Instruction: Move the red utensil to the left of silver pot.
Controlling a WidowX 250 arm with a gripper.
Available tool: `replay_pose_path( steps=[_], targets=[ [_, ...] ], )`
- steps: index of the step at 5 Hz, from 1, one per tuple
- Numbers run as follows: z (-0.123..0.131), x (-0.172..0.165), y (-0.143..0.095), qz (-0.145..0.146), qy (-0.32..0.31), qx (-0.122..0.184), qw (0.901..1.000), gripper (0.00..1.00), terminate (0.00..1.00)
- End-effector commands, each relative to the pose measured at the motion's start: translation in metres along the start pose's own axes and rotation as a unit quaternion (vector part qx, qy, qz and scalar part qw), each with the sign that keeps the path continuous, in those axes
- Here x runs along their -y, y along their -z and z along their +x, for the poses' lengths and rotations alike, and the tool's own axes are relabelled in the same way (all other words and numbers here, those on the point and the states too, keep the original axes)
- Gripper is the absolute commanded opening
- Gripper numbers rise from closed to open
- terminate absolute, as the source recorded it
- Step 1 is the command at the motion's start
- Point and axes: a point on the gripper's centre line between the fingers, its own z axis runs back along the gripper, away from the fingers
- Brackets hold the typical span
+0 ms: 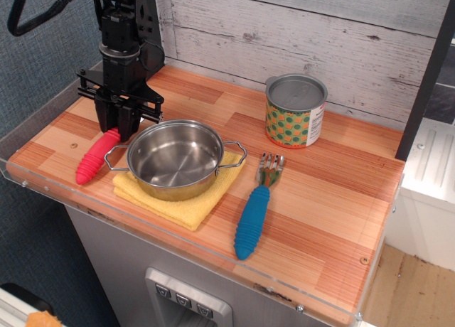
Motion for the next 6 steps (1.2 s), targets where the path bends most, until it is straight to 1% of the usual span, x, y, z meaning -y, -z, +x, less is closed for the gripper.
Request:
replay_pose_path(
  steps=[1, 2, 3, 4, 5, 6],
  targets=[
    [0.003, -0.006, -0.02, -0.011, 0.011, 0.033, 0.9993, 1.0, 0.0],
    [0.003, -0.008, -0.023, -0.016, 0.014, 0.035, 0.9992, 1.0, 0.0],
    [0.001, -0.011, -0.03, -0.013, 0.007, 0.04, 0.9991, 1.0, 0.0],
    [0.002, -0.012, -0.043, -0.01, 0.006, 0.054, 0.9985, 1.0, 0.0],
    [0.003, -0.011, -0.063, -0.007, 0.002, 0.071, 0.9975, 1.0, 0.0],
    [0.004, -0.008, -0.082, -0.012, 0.001, 0.086, 0.9962, 1.0, 0.0]
  ],
)
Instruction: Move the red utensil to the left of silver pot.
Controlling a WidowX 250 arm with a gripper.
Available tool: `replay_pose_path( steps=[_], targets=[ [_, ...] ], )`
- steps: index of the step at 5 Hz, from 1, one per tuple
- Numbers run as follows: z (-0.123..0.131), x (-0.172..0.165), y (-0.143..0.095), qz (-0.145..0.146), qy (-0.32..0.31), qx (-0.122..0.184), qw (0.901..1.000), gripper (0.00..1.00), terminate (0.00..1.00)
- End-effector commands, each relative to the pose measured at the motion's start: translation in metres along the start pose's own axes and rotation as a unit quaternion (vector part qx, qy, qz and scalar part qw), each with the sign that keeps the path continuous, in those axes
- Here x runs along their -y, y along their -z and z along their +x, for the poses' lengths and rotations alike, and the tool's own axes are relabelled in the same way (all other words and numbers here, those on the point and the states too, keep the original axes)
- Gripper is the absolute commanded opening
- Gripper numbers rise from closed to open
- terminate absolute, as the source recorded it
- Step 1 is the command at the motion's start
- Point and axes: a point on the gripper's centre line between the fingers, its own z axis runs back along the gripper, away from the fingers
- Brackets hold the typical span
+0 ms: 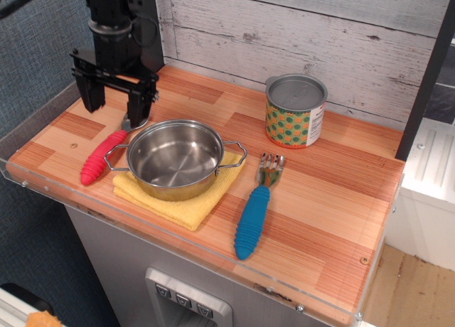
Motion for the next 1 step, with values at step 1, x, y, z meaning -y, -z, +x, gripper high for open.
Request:
replay_pose_path(
  steps=[1],
  targets=[
    [0.0086, 0.0079, -0.0639, 0.007, -0.008, 0.062, 0.998, 1.0, 1.0]
  ],
)
